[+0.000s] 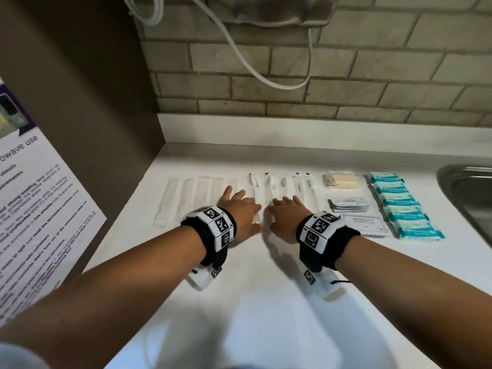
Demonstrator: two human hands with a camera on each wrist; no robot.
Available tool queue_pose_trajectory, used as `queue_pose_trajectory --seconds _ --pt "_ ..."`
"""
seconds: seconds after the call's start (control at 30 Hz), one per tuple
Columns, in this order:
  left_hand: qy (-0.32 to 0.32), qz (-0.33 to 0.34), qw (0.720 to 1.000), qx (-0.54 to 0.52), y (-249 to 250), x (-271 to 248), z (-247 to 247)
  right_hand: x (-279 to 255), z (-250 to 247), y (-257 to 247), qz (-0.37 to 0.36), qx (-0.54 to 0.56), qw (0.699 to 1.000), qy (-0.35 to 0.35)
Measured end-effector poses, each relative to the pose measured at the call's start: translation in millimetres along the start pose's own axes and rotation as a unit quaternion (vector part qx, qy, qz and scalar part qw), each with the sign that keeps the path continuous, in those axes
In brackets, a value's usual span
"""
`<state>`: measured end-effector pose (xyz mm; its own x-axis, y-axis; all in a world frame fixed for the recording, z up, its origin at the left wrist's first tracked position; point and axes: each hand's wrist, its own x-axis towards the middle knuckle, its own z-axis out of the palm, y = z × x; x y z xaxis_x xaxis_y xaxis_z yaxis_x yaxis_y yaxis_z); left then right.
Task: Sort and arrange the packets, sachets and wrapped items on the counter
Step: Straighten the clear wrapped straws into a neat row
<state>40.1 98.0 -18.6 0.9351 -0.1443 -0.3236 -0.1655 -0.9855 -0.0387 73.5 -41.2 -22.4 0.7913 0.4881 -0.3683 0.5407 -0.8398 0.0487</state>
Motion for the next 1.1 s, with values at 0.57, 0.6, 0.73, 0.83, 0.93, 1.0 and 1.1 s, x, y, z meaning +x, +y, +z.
queue_pose_trajectory --seconds 0.57,0.6,0.73,0.83,0.93,1.0,1.1 --pt "-0.05 -0.04 0.998 0.024 -1 -2 -9 7 1 -5 0.001 0.015 1.0 -0.014" --pt "-0.05 -0.041 0.998 0.023 0 -3 -9 7 1 -4 0.002 0.016 1.0 -0.014" --pt "-0.05 -0.043 0.998 0.02 1 -5 -11 5 1 -5 -0.004 0.033 0.999 -0.005" --pt "-0.043 -0.044 0.998 0.009 1 -6 -11 3 2 -1 -0.016 0.043 0.999 0.026" --pt "-0.018 -0.044 0.999 -0.01 2 -5 -13 0 1 8 -0.013 0.043 0.998 0.047" --pt "-0.004 -0.034 0.999 -0.025 5 -1 -14 -1 0 16 0.008 0.033 0.998 0.05" --pt "0.009 -0.01 0.999 -0.042 14 9 -12 -4 1 28 0.034 0.009 0.999 0.032"
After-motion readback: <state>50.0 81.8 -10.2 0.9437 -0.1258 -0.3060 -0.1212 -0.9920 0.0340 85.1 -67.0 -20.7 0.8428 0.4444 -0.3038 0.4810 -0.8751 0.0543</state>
